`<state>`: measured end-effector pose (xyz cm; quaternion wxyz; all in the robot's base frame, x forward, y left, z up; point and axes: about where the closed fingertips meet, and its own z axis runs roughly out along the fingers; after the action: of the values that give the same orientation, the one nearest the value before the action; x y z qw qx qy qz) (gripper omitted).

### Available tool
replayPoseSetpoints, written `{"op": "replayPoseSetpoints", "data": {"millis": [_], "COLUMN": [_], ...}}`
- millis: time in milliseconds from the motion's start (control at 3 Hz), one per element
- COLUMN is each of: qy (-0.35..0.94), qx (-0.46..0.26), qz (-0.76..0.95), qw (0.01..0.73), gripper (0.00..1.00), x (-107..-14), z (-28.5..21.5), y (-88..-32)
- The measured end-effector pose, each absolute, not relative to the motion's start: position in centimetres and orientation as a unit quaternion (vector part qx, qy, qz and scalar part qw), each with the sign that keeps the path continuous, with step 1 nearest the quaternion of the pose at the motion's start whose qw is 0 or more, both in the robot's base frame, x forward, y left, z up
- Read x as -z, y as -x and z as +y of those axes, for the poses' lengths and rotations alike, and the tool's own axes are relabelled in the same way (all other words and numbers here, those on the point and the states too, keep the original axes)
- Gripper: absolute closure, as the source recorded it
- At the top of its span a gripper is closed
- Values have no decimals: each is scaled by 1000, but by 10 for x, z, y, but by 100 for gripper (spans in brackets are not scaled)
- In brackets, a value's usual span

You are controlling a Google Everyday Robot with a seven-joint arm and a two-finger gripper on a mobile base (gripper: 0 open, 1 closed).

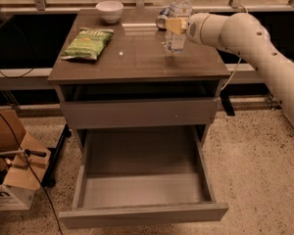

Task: Pick blue plastic bottle from middle drawer and place on counter

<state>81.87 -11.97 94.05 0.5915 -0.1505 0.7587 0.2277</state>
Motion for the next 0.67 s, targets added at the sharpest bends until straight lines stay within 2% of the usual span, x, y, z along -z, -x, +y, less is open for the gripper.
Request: {"op": "replayPoseSetpoints", "data": {"millis": [333, 667], "qy": [142, 116], "qx": [-218, -218], "qz": [760, 759], "qw": [596, 602], "gripper": [100, 81], "x": [-922, -904], "z": [-125, -131], "y": [-834, -846]}}
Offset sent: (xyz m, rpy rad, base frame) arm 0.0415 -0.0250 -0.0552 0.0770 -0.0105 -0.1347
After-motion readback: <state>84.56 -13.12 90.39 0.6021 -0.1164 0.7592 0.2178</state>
